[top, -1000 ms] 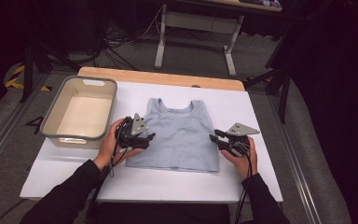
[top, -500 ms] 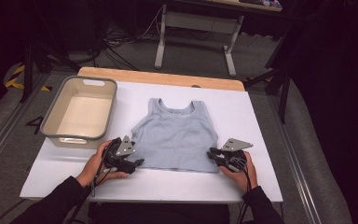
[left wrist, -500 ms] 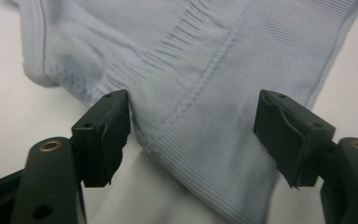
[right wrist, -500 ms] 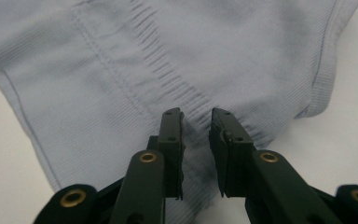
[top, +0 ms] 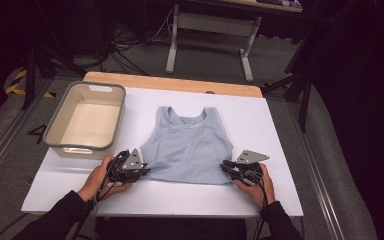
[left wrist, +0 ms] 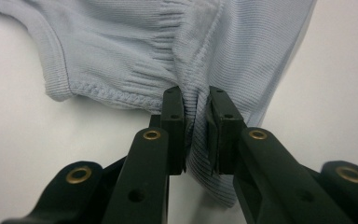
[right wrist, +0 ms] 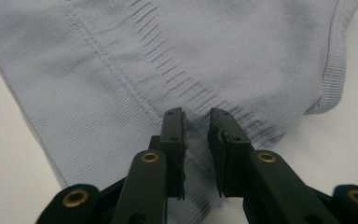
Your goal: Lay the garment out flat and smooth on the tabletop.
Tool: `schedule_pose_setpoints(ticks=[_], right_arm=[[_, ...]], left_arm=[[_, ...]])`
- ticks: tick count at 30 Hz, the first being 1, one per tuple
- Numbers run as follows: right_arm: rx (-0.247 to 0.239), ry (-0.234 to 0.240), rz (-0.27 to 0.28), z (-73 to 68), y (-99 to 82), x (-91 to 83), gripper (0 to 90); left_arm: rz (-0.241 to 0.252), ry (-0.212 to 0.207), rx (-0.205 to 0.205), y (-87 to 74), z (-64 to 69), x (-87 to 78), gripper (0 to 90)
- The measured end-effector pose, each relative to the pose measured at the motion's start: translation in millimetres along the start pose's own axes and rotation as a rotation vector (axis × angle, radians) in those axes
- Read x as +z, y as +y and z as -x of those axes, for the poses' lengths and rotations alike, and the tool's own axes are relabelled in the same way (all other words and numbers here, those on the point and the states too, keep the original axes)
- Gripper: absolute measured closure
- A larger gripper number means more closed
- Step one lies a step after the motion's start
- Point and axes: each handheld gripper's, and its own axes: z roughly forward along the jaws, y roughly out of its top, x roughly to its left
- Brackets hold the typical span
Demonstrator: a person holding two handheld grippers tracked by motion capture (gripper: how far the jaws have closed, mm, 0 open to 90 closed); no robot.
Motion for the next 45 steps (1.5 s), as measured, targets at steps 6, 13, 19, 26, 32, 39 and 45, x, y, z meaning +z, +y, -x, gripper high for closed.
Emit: schedule_pose_setpoints(ticks=[6,13,19,26,32,39,45], right_arm=[[-0.003,0.001,0.003,0.3,-1.1,-1.2,75.3],[-0.017,0.014,0.001,-3.5,-0.9,-3.4,72.6],[-0.023,0.016,-0.003,-5.9,0.0,-3.8,71.0],[-0.022,0.014,-0.003,-7.3,-0.2,-5.0,68.3],[-0.025,0.011,0.002,-8.5,1.5,-3.8,61.2],[-0.017,0.013,0.057,-7.2,6.5,-5.3,51.7],[-0.037,-0.006,0.134,-7.7,16.2,-9.8,44.5]], left_arm=[[-0.003,0.022,0.009,-3.2,4.0,-3.7,80.9],[0.0,0.037,0.021,-9.9,15.5,-11.5,81.1],[0.016,0.045,0.0,-16.2,20.0,-16.0,80.9],[0.018,0.055,-0.006,-19.3,20.6,-18.8,80.6],[0.063,0.05,-0.023,-22.3,20.0,-21.1,71.7],[0.189,0.062,-0.042,-22.5,15.2,-34.1,59.4],[0.229,0.102,-0.011,-18.7,13.0,-38.3,52.8]])
